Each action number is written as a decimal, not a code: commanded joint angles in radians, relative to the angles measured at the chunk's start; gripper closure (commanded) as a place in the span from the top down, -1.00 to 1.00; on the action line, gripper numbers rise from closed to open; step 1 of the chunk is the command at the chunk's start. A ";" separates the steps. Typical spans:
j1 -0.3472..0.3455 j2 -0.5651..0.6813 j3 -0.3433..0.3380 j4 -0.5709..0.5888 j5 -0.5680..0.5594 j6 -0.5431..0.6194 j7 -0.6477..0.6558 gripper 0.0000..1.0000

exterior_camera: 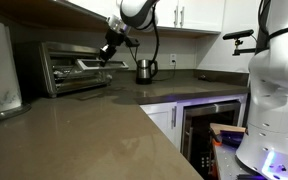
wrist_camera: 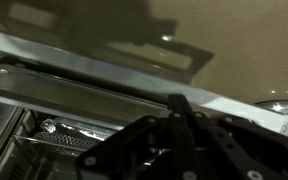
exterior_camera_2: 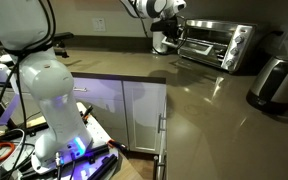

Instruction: Open the door of the oven

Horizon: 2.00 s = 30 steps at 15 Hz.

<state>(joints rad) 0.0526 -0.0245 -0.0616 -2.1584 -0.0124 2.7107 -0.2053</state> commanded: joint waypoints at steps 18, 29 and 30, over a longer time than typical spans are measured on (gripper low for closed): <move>-0.020 -0.010 0.027 -0.033 -0.005 -0.071 -0.014 -1.00; -0.017 0.020 0.034 -0.027 0.028 -0.072 -0.043 -1.00; -0.017 0.022 0.035 -0.029 0.030 -0.075 -0.045 -1.00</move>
<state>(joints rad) 0.0526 -0.0037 -0.0446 -2.1874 -0.0074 2.6611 -0.2095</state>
